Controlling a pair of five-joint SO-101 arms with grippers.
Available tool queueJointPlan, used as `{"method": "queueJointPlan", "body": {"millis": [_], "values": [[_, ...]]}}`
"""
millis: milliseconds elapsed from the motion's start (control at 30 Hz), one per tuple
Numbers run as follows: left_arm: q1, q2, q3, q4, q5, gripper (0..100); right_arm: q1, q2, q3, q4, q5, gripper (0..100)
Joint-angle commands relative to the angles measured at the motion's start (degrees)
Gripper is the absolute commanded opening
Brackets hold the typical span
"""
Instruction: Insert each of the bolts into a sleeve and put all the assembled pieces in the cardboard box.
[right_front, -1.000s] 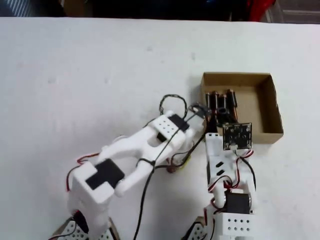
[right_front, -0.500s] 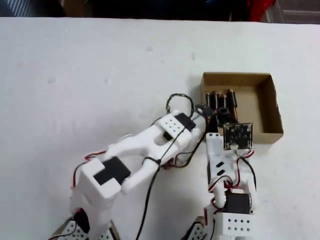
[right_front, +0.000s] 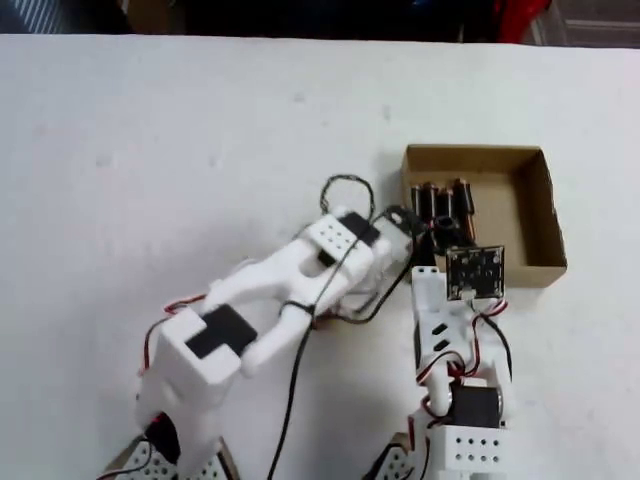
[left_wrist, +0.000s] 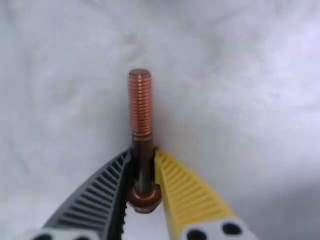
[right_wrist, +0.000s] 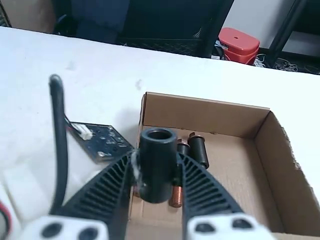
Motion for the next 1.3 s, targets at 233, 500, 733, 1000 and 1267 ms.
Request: {"method": "queueJointPlan", "body": {"millis": [233, 500, 733, 1000, 1267], "values": [[-13.49, -10.51, -13.36, 18.90, -7.91, 2, 0.31, -0.75, -0.53, -1.10, -0.18, 2.3], [-20.79, -20.00, -8.18, 20.31, -21.63, 2, 0.13, -0.75, 0.26, -1.45, -0.18, 2.3], [-24.84, -38.37, 0.79, 22.15, -27.16, 2, 0.04, -0.75, 0.35, -1.54, -0.18, 2.3], [-25.19, -60.09, 18.46, 16.88, -38.59, 2, 0.04, -0.75, 0.44, -1.45, -0.35, 2.3], [-25.19, -62.29, 31.65, 7.56, -55.91, 2, 0.04, -0.75, 0.53, -1.19, -0.44, 2.3]]}}
